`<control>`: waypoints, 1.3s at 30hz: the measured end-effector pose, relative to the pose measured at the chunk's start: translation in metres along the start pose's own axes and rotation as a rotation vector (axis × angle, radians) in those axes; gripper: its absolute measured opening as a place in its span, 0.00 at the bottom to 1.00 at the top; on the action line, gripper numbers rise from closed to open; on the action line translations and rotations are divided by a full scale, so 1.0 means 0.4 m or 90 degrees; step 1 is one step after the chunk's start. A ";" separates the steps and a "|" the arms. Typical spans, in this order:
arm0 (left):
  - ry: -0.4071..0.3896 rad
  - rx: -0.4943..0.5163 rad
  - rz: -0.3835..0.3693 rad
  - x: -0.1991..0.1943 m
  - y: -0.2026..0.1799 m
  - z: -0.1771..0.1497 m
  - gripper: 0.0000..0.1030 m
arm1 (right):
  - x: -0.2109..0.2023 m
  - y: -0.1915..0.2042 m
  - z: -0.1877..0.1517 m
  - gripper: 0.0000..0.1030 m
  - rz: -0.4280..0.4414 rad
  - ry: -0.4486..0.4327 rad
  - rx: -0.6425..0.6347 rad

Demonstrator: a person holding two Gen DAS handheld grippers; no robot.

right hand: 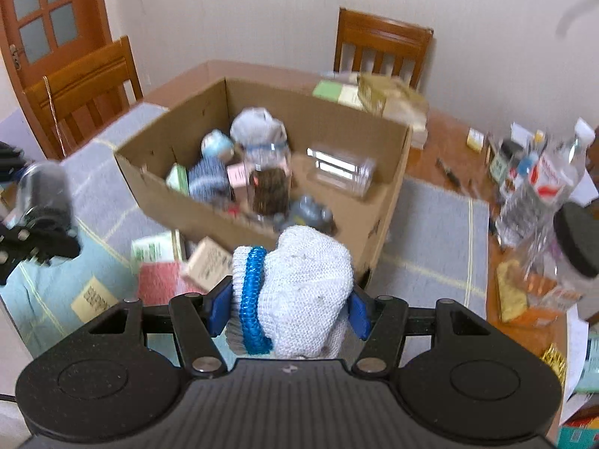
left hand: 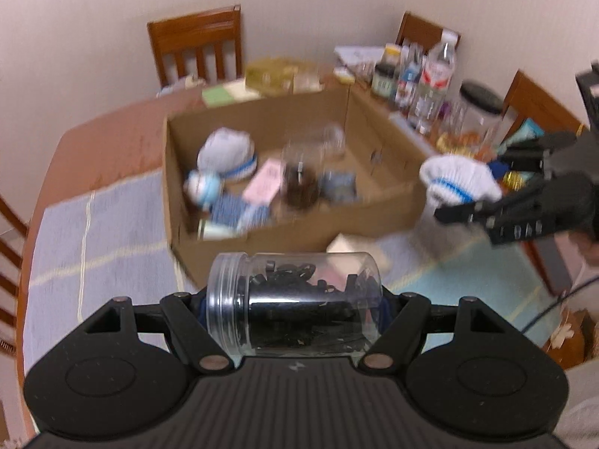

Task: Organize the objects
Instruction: 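Carry the white sock into the box with the right gripper while the left brings the clip jar over it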

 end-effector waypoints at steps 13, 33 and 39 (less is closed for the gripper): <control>-0.069 0.038 0.017 0.096 -0.005 0.295 0.73 | 0.029 -0.046 0.146 0.64 -0.010 -0.054 -0.027; -0.034 0.075 -0.017 0.305 -0.109 0.437 0.92 | 0.060 -0.128 0.157 1.00 -0.032 -0.068 0.026; -0.040 0.068 -0.012 0.249 -0.094 0.408 0.92 | 0.036 -0.127 0.146 1.00 -0.031 -0.068 0.040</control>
Point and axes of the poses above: each gripper's, at about its wrist camera, not at the fingertips, and x roughly the way its jaws point, y to its left, z to its top, the point moved 4 cm from there along x, roughly the way its jaws point, and after that the axes turned 8 degrees about -x, right-handed, at the moved point
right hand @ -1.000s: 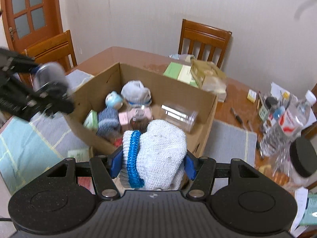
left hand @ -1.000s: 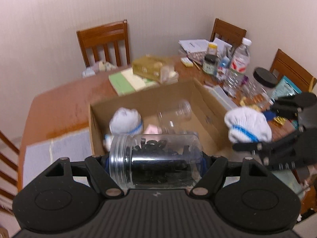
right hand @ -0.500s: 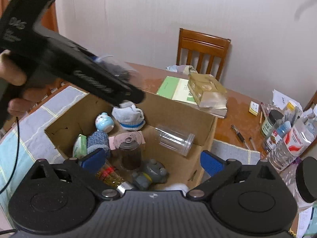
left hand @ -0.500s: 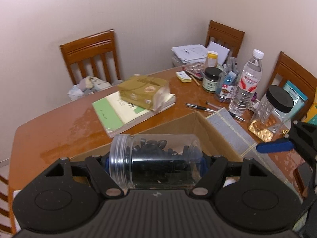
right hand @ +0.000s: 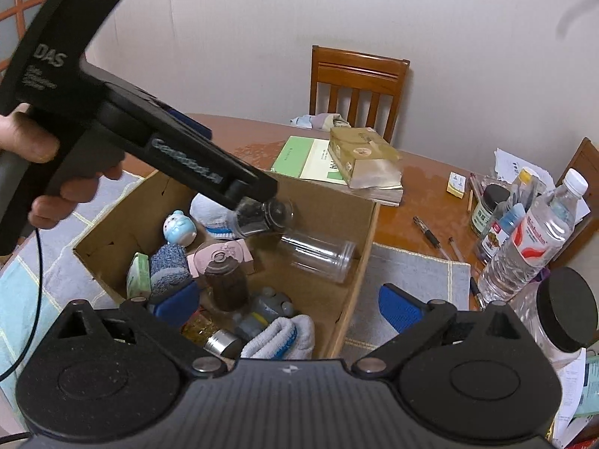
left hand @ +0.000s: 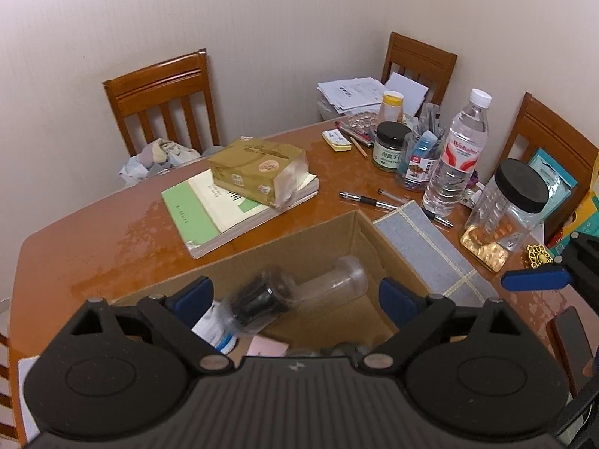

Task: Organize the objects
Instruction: 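Carry the white sock into the box with the right gripper while the left brings the clip jar over it, then withdraw both grippers from the box toward the cream box and tissue pack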

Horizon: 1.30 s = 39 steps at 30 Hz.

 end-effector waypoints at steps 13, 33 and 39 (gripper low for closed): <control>0.006 -0.054 0.054 -0.121 0.058 -0.178 0.92 | -0.006 0.096 -0.136 1.00 0.009 0.041 -0.011; 0.039 -0.119 0.109 -0.175 0.150 -0.416 0.92 | 0.067 0.182 -0.210 1.00 0.055 0.099 0.097; 0.067 -0.137 0.101 -0.161 0.189 -0.467 0.92 | 0.109 0.194 -0.197 1.00 0.055 0.098 0.157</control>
Point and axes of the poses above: each gripper's, at about its wrist camera, not at the fingertips, and x roughly the way its jaws point, y to its left, z to its top, the point moved 4 cm from there along x, roughly the way its jaws point, and after that the axes turned 8 degrees about -x, right-handed, at the moved point
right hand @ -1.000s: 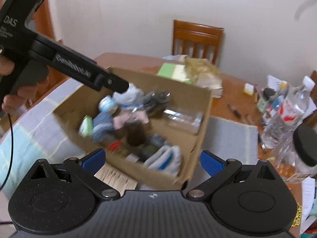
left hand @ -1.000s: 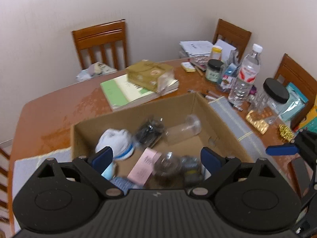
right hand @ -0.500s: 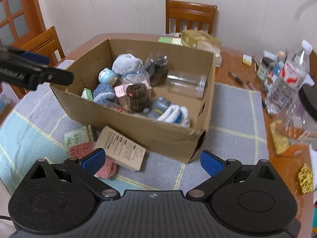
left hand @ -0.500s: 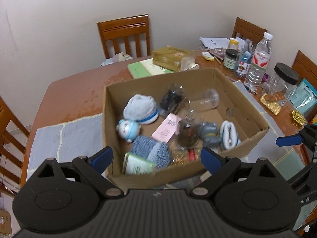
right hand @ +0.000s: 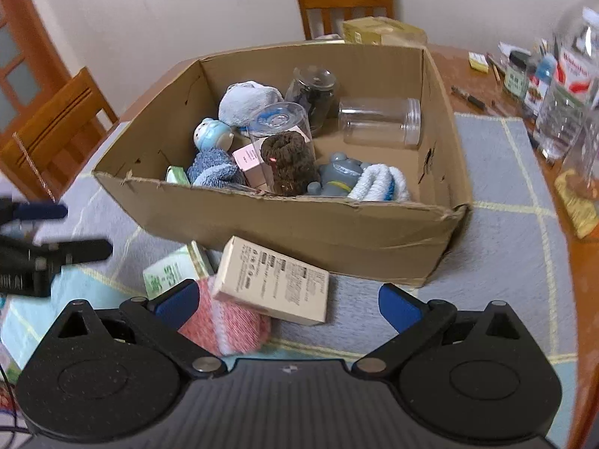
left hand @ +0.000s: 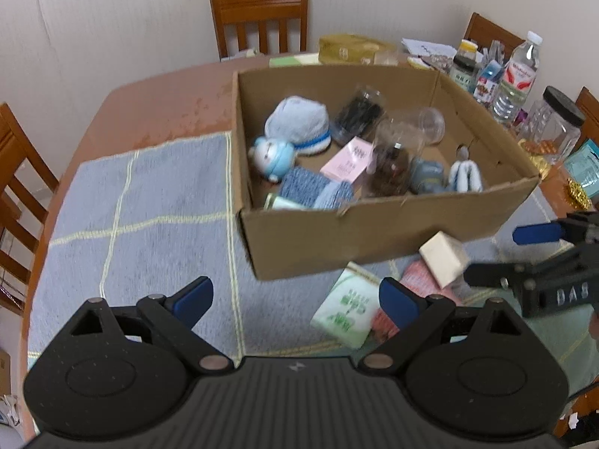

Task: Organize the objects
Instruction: 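Withdraw both grippers from the box toward the cream box and tissue pack, then grasp the cream KASI box with the right gripper while the left grasps the green C&S tissue pack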

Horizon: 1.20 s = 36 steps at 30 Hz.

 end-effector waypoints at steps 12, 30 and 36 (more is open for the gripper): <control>0.031 0.020 -0.021 0.031 0.018 -0.024 0.92 | 0.104 -0.007 0.015 1.00 -0.082 0.004 0.040; 0.066 0.037 -0.050 0.084 -0.065 -0.052 0.92 | 0.127 -0.158 -0.060 1.00 -0.180 0.058 0.025; 0.060 -0.003 -0.040 0.108 -0.094 -0.050 0.92 | 0.126 -0.179 -0.062 1.00 -0.166 0.055 0.006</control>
Point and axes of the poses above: each gripper's, at about its wrist camera, not at the fingertips, and x roughly the way its jaws point, y to its left, z to its top, the point moved 4 cm from there along x, roughly the way its jaws point, and after that the axes turned 8 degrees about -x, right-handed, at the moved point
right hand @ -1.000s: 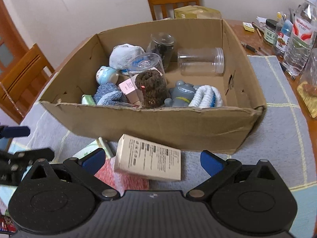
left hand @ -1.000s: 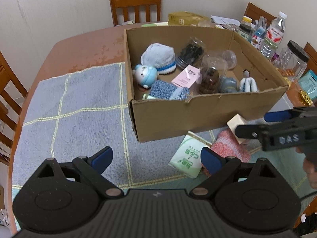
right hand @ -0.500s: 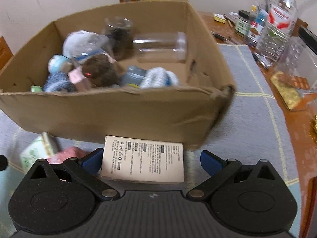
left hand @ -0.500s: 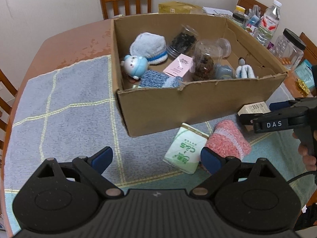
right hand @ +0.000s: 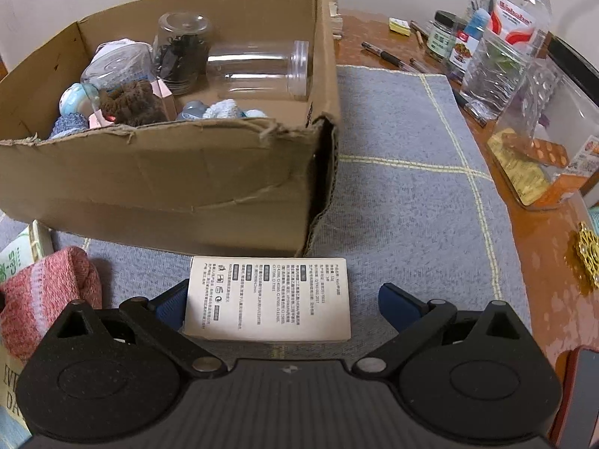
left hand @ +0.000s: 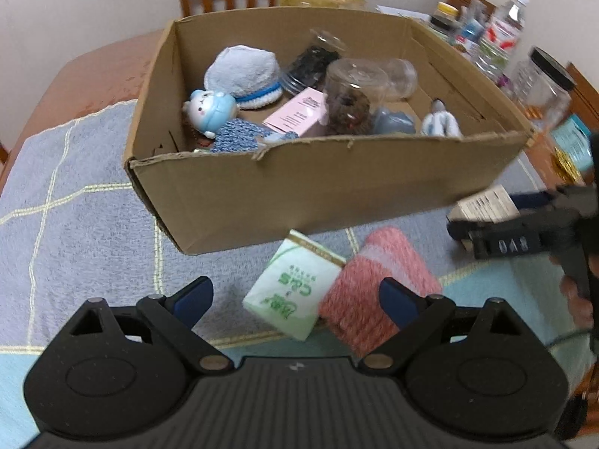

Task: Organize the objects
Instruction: 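Grasp the cream KASI box with the right gripper while the left grasps the green C&S tissue pack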

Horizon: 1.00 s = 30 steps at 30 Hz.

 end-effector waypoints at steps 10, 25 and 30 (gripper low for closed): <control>-0.038 -0.157 0.068 0.071 0.028 0.022 0.92 | -0.003 -0.005 -0.006 1.00 0.019 -0.022 -0.035; 0.001 -0.185 0.143 0.059 0.109 -0.054 0.92 | -0.006 -0.016 -0.017 1.00 0.047 -0.044 -0.081; -0.014 -0.186 0.161 0.041 0.147 -0.093 0.93 | -0.006 -0.014 -0.021 1.00 0.046 -0.046 -0.081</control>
Point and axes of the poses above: each gripper's, at about its wrist camera, not at the fingertips, and x roughly the way its jaws point, y to its left, z to its top, the point moved 4 cm from there along x, roughly the way its jaws point, and after that the axes turned 8 degrees about -x, right-handed, at the moved point
